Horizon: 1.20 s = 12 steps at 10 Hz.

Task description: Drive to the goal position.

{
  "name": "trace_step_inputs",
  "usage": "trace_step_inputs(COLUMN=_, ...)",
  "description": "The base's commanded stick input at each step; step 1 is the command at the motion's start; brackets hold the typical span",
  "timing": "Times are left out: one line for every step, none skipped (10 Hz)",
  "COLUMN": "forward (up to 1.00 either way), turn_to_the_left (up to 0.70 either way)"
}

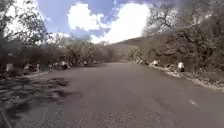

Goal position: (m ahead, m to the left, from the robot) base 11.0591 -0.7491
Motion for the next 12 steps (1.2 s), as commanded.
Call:
trace_step_inputs(forward=0.7, turn_to_the_left=0.0)
trace_step_inputs(forward=0.7, turn_to_the_left=0.0)
trace_step_inputs(forward=0.7, turn_to_the_left=0.0)
trace_step_inputs(forward=0.7, turn_to_the_left=0.0)
trace_step_inputs(forward=0.7, turn_to_the_left=0.0)
trace_step_inputs(forward=0.7, turn_to_the_left=0.0)
trace_step_inputs(forward=0.7, turn_to_the_left=0.0)
trace_step_inputs(forward=0.7, turn_to_the_left=0.0)
trace_step_inputs(forward=0.7, turn_to_the_left=0.0)
trace_step_inputs(forward=0.7, turn_to_the_left=0.0)
trace_step_inputs(forward=0.7, turn_to_the_left=0.0)
trace_step_inputs(forward=0.7, turn_to_the_left=0.0)
